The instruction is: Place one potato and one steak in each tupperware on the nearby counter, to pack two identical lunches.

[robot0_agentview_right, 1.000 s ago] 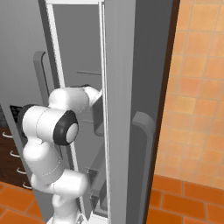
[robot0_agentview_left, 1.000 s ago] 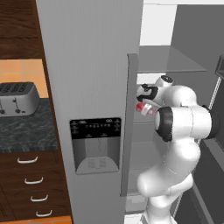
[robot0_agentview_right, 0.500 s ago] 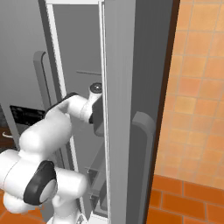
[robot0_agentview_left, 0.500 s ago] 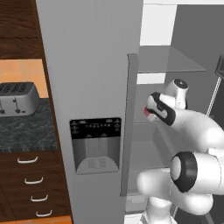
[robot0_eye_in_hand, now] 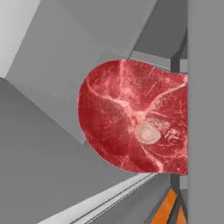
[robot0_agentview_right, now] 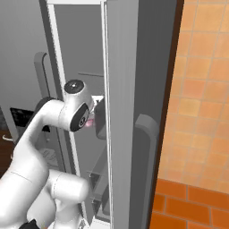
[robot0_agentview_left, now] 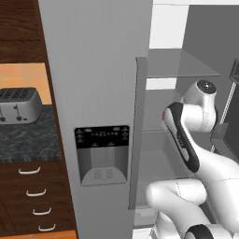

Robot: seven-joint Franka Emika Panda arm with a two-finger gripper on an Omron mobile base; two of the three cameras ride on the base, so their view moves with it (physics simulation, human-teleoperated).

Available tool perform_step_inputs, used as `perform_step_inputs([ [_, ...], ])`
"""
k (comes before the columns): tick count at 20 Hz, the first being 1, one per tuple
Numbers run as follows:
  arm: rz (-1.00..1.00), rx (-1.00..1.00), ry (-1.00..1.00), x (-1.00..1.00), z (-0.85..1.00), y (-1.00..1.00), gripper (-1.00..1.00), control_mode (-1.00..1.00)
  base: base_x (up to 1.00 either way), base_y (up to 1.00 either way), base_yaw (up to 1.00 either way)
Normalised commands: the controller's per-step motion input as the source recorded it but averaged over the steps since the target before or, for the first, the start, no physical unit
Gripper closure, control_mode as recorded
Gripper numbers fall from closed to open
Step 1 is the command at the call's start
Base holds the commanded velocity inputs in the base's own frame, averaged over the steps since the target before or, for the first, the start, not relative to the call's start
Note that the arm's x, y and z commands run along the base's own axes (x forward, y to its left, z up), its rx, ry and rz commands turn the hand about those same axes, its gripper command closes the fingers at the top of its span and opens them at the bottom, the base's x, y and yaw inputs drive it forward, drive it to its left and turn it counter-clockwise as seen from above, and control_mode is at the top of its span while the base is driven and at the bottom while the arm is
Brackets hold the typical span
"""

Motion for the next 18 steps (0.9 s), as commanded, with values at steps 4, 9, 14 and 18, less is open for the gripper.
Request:
perform_step_inputs([
  [4,-0.29,0.18,0.0,-0.76,0.77,0.28,1.0,-1.0,0.0,0.0,0.0],
  [9,-0.23,0.1,0.0,-0.77,0.73,0.17,1.0,-1.0,0.0,0.0,0.0],
  [14,-0.16,0.07,0.0,-0.99,0.49,0.08,1.0,-1.0,0.0,0.0,0.0],
  [18,-0.09,0.03,0.0,-0.95,0.46,0.11,1.0,-1.0,0.0,0.0,0.0],
])
